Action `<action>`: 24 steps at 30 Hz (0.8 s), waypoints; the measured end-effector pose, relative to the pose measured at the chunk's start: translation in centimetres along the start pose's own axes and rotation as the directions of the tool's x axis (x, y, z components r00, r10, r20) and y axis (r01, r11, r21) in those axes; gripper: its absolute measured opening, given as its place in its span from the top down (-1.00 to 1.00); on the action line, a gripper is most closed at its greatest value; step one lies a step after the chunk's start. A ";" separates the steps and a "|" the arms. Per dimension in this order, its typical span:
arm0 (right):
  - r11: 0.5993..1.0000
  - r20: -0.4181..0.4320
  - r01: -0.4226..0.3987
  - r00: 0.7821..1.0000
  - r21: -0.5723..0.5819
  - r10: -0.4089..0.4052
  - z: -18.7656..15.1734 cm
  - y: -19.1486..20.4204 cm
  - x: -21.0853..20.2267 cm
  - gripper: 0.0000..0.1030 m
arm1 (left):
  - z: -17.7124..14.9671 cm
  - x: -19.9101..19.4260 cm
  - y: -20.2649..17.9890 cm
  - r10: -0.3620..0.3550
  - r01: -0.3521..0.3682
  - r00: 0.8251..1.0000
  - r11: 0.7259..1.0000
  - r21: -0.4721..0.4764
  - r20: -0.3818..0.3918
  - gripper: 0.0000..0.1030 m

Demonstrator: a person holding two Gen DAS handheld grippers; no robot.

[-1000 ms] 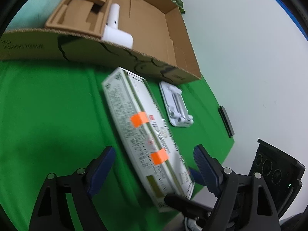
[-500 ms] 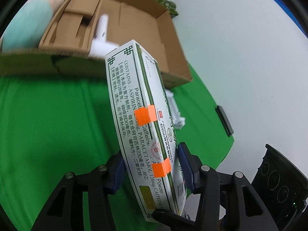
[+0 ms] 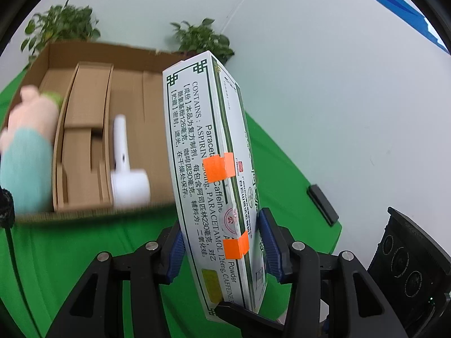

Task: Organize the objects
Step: 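Lift the medicine box with the right gripper and carry it over the large box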

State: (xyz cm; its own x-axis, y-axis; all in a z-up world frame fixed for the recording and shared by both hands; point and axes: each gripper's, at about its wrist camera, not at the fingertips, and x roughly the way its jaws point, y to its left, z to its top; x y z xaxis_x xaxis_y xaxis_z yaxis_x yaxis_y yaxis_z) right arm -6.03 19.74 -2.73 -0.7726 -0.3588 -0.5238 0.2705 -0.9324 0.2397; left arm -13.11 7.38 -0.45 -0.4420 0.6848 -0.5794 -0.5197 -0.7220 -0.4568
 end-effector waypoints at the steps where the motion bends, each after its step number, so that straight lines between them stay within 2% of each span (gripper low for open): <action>1: 1.000 0.008 0.000 1.000 0.000 0.000 0.6 -0.2 0.1 -0.16 | 0.9 0.3 -0.3 0.003 -0.003 1.000 1.000 0.009 0.006 0.11; 8: 1.000 0.056 -0.020 0.998 0.011 0.020 5.5 -1.4 1.1 -0.16 | 7.4 1.3 -1.1 0.027 -0.030 0.999 0.997 0.071 0.047 0.12; 16: 0.999 0.079 -0.037 0.996 0.016 0.036 10.4 -2.7 2.0 -0.15 | 13.5 0.4 -2.3 0.039 -0.047 0.997 0.993 0.112 0.069 0.12; 20: 0.997 0.036 -0.057 0.998 0.050 0.055 12.4 -4.3 3.9 -0.15 | 16.2 2.6 -1.6 0.061 -0.066 0.997 0.992 0.108 0.047 0.12; 24: 0.993 -0.059 -0.062 0.996 0.103 0.068 13.0 -6.4 7.3 -0.15 | 18.0 6.8 1.3 0.068 -0.066 0.997 0.997 0.042 -0.042 0.13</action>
State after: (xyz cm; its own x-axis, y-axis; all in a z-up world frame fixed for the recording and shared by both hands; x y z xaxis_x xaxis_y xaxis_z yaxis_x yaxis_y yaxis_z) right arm -20.90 23.71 2.57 -0.7170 -0.4232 -0.5538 0.2573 -0.8992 0.3540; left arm -29.95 12.86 7.12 -0.4449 0.6294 -0.6371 -0.5193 -0.7609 -0.3890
